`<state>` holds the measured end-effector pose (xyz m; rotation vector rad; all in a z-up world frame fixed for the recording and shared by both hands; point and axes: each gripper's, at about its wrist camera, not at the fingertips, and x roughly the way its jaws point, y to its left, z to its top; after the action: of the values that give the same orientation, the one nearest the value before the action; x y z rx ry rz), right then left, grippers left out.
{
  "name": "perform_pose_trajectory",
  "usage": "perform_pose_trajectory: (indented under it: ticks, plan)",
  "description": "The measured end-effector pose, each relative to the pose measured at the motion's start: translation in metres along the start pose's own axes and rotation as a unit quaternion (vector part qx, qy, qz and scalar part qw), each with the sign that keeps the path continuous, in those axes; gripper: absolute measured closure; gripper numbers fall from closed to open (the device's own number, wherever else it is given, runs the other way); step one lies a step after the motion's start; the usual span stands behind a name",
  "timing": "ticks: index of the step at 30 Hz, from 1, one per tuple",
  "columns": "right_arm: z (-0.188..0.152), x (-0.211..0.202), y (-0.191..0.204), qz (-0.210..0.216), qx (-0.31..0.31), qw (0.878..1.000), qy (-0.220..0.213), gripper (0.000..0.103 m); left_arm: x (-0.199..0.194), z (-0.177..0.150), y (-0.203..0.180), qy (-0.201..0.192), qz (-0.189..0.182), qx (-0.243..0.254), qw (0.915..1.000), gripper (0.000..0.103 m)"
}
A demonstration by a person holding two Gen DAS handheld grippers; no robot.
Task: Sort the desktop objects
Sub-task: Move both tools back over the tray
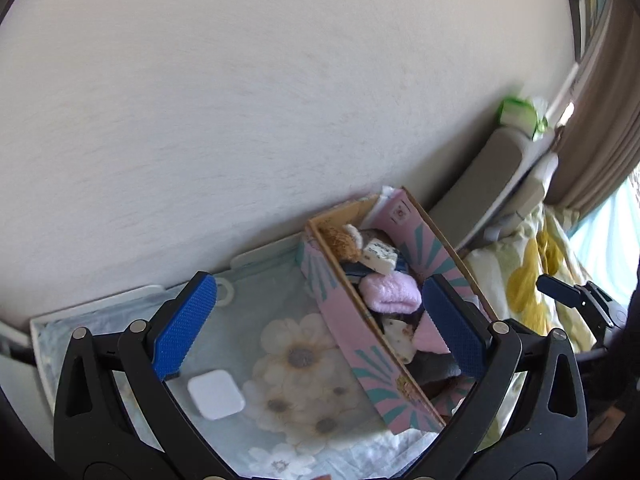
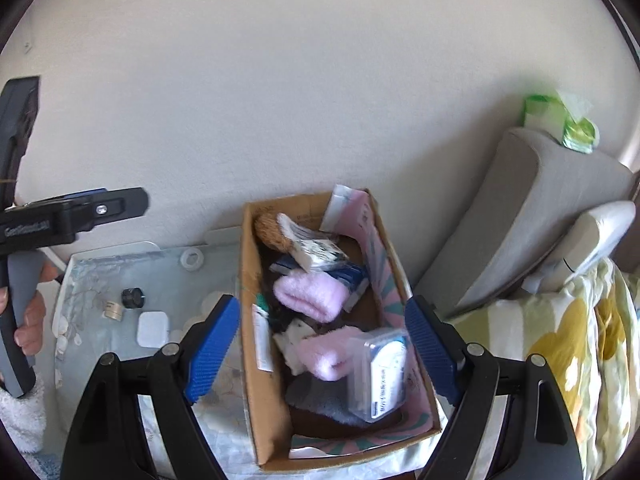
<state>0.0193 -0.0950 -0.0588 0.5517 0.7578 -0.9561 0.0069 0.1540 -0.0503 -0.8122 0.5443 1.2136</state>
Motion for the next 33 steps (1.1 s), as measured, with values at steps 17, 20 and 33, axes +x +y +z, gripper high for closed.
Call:
perform_pose_trajectory:
  ticks: [17, 20, 33]
  plan:
    - [0.016, 0.008, 0.067, 0.075, -0.053, 0.996, -0.008, 0.021, -0.101, -0.053, 0.097, -0.063, 0.104, -0.084, 0.9891, 0.0]
    - [0.015, 0.015, 0.08, 0.087, -0.062, 0.994, -0.002, 0.021, -0.111, -0.066, 0.114, -0.066, 0.119, -0.099, 0.9858, 0.0]
    - [0.007, 0.051, 0.122, 0.138, -0.087, 0.986, 0.046, 0.021, -0.098, -0.129, 0.168, -0.026, 0.151, -0.142, 0.9779, 0.0]
